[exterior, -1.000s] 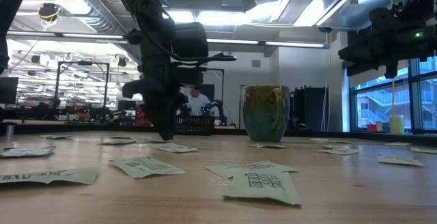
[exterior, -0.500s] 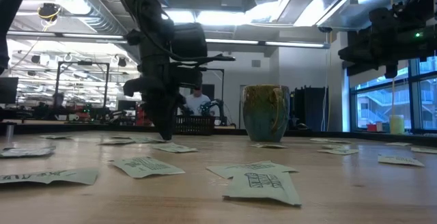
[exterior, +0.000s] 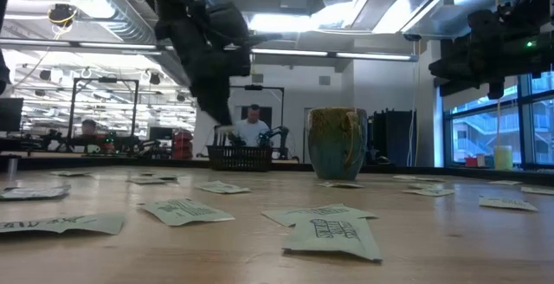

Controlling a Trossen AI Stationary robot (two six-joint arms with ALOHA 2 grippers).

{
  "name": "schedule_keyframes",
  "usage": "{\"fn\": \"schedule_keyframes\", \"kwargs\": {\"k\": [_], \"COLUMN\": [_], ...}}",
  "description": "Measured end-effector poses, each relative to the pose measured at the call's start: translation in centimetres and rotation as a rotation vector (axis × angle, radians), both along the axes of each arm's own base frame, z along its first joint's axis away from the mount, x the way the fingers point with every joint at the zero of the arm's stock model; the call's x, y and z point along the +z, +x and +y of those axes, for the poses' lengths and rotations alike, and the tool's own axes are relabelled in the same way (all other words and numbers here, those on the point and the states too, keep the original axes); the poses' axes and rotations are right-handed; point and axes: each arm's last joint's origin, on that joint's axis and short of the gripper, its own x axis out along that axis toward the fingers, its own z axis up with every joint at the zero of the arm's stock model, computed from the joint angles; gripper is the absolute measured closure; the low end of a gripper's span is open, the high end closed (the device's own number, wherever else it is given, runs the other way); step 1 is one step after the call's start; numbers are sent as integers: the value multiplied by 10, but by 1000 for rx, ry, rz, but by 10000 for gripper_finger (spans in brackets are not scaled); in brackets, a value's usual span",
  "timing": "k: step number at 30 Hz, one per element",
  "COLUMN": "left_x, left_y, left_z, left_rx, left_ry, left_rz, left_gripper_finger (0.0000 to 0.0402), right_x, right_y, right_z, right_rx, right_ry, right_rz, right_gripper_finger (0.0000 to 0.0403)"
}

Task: Pick and place Stevia / Truvia into bins
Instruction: Put the stevia packet into the black container

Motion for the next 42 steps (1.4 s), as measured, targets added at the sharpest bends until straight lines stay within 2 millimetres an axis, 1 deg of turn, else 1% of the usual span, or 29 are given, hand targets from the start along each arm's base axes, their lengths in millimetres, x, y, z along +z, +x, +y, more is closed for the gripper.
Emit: {"fn": "schedule_keyframes", "kwargs": {"k": [3, 6, 10, 15, 18, 20, 24, 29, 34, 42], "left_x": [14, 27, 34, 22, 12, 4, -14, -28, -32, -33], "left_y": [-4, -7, -10, -15, -17, -17, -15, -15, -16, -22], "left_z": [18, 38, 60, 78, 88, 94, 100, 107, 112, 119], "left_rx": [180, 317, 456, 554, 658, 698, 715, 772, 795, 797], "left_ry": [72, 165, 221, 247, 227, 201, 176, 162, 175, 146], "left_rz": [-87, -193, -287, -253, -231, -223, -174, -160, -153, -161], "left_gripper_finger": [398, 398, 398, 398, 398, 398, 398, 398, 398, 394], "right_x": [0, 0, 0, 0, 0, 0, 0, 0, 0, 0], "right_y": [0, 0, 0, 0, 0, 0, 0, 0, 0, 0], "right_z": [0, 0, 0, 0, 0, 0, 0, 0, 0, 0], "right_rx": [0, 0, 0, 0, 0, -7, -9, -9, -9, -9], "right_ry": [1, 1, 2, 1, 0, 0, -1, -1, -1, 2], "right_rz": [-1, -1, -2, -1, 0, 0, 1, 1, 2, -1], "right_gripper_finger": [331, 331, 331, 331, 331, 331, 331, 331, 331, 331]}}
